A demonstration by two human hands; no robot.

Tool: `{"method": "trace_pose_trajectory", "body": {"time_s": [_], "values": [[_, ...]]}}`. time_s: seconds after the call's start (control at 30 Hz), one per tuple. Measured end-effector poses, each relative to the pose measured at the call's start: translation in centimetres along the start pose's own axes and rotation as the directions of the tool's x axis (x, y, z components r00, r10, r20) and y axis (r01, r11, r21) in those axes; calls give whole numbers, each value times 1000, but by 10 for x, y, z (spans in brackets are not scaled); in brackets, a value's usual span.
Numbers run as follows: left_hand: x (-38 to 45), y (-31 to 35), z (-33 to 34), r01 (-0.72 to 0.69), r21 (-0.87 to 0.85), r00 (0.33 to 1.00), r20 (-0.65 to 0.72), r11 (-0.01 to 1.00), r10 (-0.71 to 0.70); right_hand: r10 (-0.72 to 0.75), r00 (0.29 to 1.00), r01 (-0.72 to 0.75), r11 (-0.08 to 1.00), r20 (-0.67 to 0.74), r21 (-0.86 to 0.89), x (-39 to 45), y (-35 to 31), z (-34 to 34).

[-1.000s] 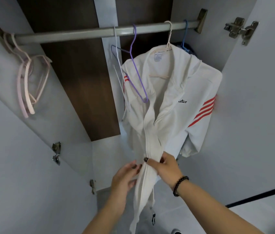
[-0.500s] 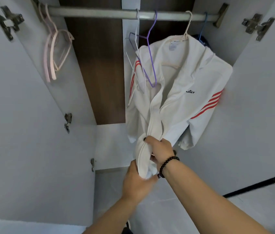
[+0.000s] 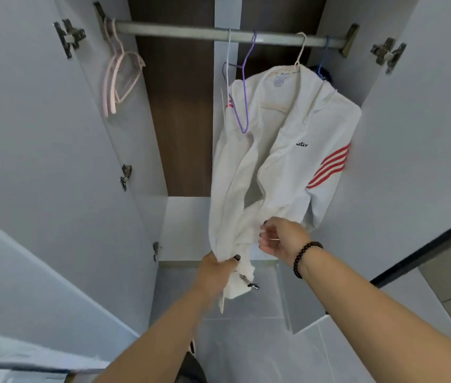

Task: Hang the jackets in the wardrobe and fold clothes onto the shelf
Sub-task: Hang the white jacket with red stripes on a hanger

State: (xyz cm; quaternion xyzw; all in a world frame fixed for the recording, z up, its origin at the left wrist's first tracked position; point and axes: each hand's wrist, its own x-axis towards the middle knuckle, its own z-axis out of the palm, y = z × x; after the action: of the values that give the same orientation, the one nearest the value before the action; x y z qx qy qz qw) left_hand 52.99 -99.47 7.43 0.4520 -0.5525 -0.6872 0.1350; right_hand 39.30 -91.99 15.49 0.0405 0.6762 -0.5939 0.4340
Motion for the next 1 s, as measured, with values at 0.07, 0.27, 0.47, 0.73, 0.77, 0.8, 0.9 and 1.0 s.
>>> {"method": "trace_pose_trajectory", "body": {"time_s": [0.07, 0.27, 0.47, 0.73, 0.77, 0.8, 0.9, 1.0], "values": [[-9, 3, 1, 1, -19, 1000, 4, 1000, -1, 120, 993, -120, 992, -8, 29, -2, 30, -23], [-28, -5, 15, 100, -15, 993, 63, 995, -99, 359, 928, -367, 926, 96, 84, -15, 104, -36], [-42, -19, 15, 155, -67, 977, 155, 986, -144, 256, 952, -278, 952, 166, 127, -16, 117, -40], [-43, -14, 14, 373, 43, 869, 335, 927, -365, 172, 984, -179, 967, 54, 182, -6, 130, -39], [-44, -14, 13, 392, 79, 857, 331, 916, -395, 178, 982, -188, 961, 65, 205, -9, 134, -38], [-45, -15, 11, 408, 113, 852, 311, 906, -422, 188, 979, -202, 954, 82, 222, -12, 138, -36], [-45, -15, 4, 425, 124, 849, 287, 897, -443, 227, 967, -249, 934, 113, 255, -21, 144, -33], [-42, -14, -2, 443, 52, 852, 284, 895, -439, 228, 969, -247, 931, 97, 268, -24, 146, -28]]}}
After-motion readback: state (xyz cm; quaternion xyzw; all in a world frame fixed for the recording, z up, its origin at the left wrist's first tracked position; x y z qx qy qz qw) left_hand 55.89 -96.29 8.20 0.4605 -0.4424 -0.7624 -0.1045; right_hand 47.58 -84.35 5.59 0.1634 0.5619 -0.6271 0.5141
